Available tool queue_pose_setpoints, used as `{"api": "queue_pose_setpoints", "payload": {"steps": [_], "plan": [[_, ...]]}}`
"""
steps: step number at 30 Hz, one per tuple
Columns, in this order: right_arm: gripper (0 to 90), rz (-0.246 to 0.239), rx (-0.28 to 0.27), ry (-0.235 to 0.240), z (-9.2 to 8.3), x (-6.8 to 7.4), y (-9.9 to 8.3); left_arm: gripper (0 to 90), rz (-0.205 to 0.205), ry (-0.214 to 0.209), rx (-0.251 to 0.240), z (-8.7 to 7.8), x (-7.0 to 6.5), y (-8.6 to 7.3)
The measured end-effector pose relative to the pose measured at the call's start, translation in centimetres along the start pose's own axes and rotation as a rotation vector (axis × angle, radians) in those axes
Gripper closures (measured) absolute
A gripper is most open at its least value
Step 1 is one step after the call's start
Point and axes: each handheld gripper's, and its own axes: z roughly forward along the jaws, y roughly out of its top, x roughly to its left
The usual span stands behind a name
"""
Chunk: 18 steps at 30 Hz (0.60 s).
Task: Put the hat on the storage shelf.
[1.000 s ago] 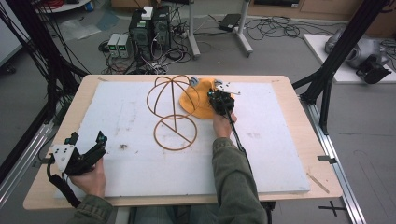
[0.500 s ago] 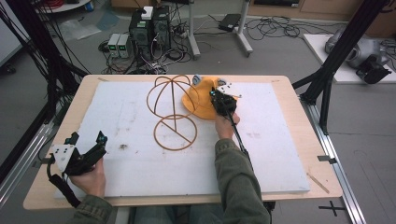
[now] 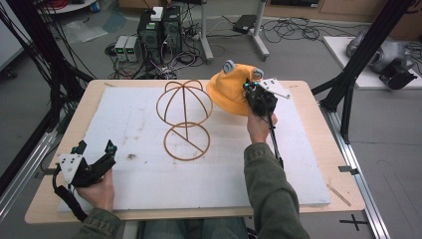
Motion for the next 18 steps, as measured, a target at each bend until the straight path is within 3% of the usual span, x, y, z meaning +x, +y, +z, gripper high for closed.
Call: {"api": "queue_pose_setpoints", "payload": {"steps": [5, 6, 9, 12, 18], "plan": [[89.0, -0.009, -0.047, -0.003, -1.6, -0.7, 1.9, 14.7, 0.002, -0.007, -0.004, 0.0, -0.3, 0.1], [89.0, 0.002, -0.096, 0.012, -2.4, -1.0, 2.9, 14.7, 0.001, -0.006, -0.004, 0.0, -0.4, 0.1], [89.0, -0.004, -0.156, 0.040, -3.4, -1.0, 4.0, 14.7, 0.002, -0.009, -0.002, 0.1, -0.5, 0.1], [89.0, -0.009, -0.181, 0.054, -3.9, -0.8, 4.7, 14.7, 0.000, -0.013, 0.002, 0.2, -0.6, 0.0], [89.0, -0.016, -0.270, 0.131, -5.6, 0.5, 7.8, 14.8, 0.003, -0.019, 0.001, 0.3, -0.8, 0.0]]}}
